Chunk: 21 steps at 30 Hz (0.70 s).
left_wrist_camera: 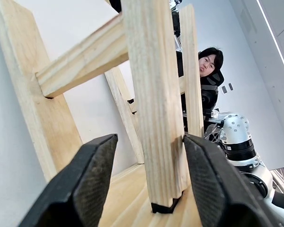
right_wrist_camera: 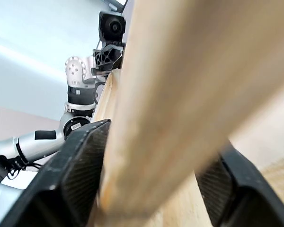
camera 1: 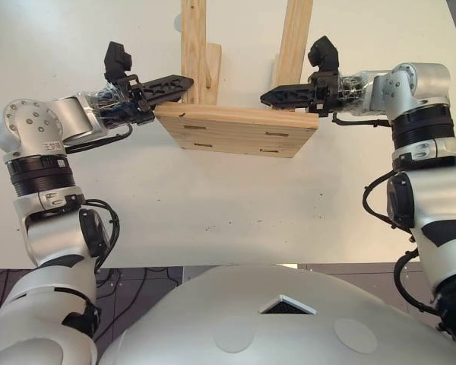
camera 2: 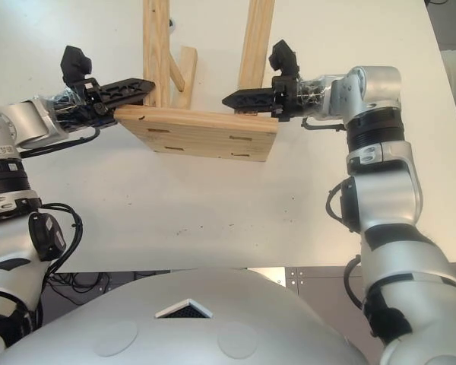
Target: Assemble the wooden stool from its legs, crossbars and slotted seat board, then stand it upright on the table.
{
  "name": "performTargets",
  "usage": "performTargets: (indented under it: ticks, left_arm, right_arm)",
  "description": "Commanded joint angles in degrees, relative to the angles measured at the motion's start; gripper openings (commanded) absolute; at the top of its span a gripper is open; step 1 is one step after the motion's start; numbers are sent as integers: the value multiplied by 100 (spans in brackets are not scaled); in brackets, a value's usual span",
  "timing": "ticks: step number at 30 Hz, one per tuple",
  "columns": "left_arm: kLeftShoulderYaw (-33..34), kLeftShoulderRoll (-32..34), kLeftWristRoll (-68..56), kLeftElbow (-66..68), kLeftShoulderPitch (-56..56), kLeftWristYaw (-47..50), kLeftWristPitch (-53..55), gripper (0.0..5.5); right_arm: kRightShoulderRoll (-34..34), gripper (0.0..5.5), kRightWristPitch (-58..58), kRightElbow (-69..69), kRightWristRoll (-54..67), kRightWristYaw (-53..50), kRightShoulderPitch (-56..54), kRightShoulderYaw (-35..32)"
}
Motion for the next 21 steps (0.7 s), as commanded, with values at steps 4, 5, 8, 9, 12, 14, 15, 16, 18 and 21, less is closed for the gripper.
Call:
performTargets:
  ticks: [4, 5, 8, 9, 12, 14, 15, 16, 18, 21]
  left_arm:
    - [197, 444, 364, 442, 149, 166, -309, 248]
    - [251, 470, 344, 453, 145, 164, -323, 248]
    - [635, 446, 165, 629, 9, 227, -271, 248]
    - [760, 429, 104, 686, -20, 240, -253, 248]
    - [937, 382, 74, 606, 51, 265, -296, 268]
    - [917, 513, 202, 402, 246, 97, -549, 274]
    - [747, 697, 402, 211, 484, -171, -885, 274]
    - [555, 874, 597, 30, 721, -447, -1200, 274]
    - [-233, 1436, 1354, -382, 1457, -1248, -2219, 274]
    - [-991, 1976, 2262, -330, 2006, -2017, -3457, 274]
  right_arm:
    - [-232, 293, -157, 564, -141, -145, -243, -372]
    - [-264, 293, -193, 593, -173, -142, -217, -382]
    - [-364, 293, -420, 665, -221, -208, -138, -536]
    - [-388, 293, -524, 669, -220, -245, -116, -616]
    - [-446, 296, -781, 631, -245, -353, -33, -794]
    - [-527, 296, -1310, 394, -401, -464, 172, -830]
    - [-606, 296, -1820, 84, -581, -422, 428, -704]
    - [-679, 296, -2250, -200, -734, -367, 663, -577]
    - [-844, 296, -3274, -860, -1133, -202, 1274, -271]
    - [-912, 296, -4397, -1418, -1557, -161, 1856, 31]
